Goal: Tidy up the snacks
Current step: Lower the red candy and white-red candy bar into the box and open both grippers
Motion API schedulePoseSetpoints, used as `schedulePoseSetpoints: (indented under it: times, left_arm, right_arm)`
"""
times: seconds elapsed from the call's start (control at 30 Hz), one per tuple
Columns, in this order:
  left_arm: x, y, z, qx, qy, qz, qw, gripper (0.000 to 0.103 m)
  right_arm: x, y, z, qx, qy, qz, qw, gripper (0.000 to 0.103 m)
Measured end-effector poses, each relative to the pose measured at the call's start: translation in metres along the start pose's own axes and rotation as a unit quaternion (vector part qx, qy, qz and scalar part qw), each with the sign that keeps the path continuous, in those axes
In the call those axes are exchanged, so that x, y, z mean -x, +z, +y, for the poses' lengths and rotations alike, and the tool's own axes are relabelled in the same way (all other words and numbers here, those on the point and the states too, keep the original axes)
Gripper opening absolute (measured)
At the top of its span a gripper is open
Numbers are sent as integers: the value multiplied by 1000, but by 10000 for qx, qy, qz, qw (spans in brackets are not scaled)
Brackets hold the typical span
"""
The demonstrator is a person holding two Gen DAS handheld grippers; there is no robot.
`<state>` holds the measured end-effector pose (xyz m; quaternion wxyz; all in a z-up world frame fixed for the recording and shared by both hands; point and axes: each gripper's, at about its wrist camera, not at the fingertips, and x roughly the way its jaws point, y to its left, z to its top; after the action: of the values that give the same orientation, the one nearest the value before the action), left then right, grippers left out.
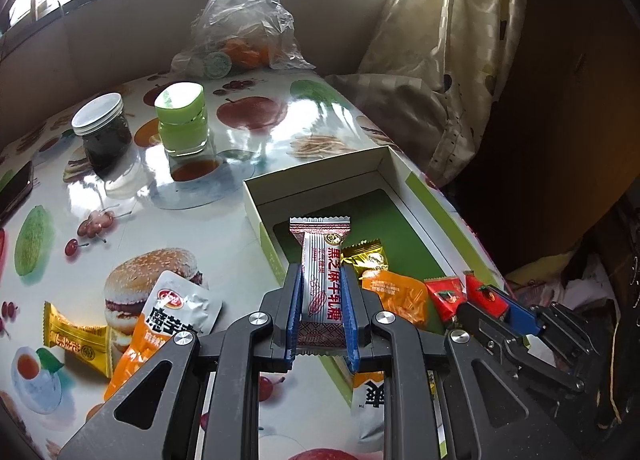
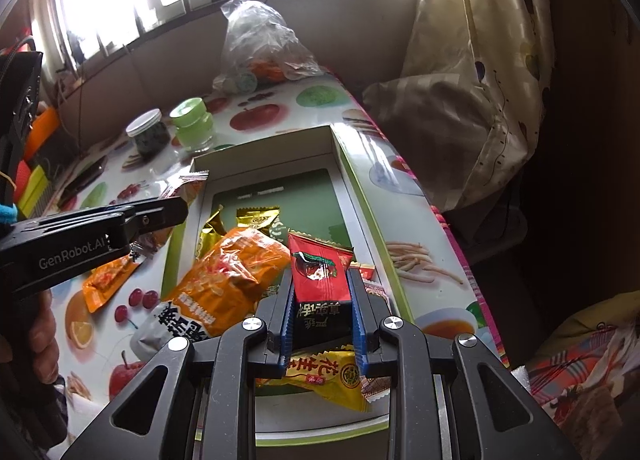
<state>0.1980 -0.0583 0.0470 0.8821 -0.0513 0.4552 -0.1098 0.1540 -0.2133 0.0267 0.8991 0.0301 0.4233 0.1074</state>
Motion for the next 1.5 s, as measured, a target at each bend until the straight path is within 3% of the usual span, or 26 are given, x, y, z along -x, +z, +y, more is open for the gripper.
schedulePoseSetpoints:
  times: [0.5,0.63,0.83,0.9,1.0,1.17,1.5]
  left_arm:
    - [-22,2,-13,-92,-69,218,9997,20]
    - [-25,3,-13,-67,-150,271,9995,20]
    - [-27,3,-13,-46,-196,336,9992,24]
    - [-28,2,-11,-7,-254,366,9990,31]
    - [-26,2,-12,-22,-325,333,9989,41]
    - [-21,2,-12,-11,-372,316,9988,42]
    - [7,0,-3,130,-343,-3,9993,42]
  right_arm:
    - [-14,0,-4,16,-111,27,9999,23]
    - [-15,0,-3,20,-124,52,9999,27]
    - [-17,0,-5,-33,-178,52,9998,33]
    - [-17,-1,-4,-33,-179,64,9998,34]
    - [-14,-1,-4,-54,-154,50,9999,38]
    - [-9,-4,-1,-88,-203,35,9997,45]
    - [15,-11,15,-47,-134,-231,9996,47]
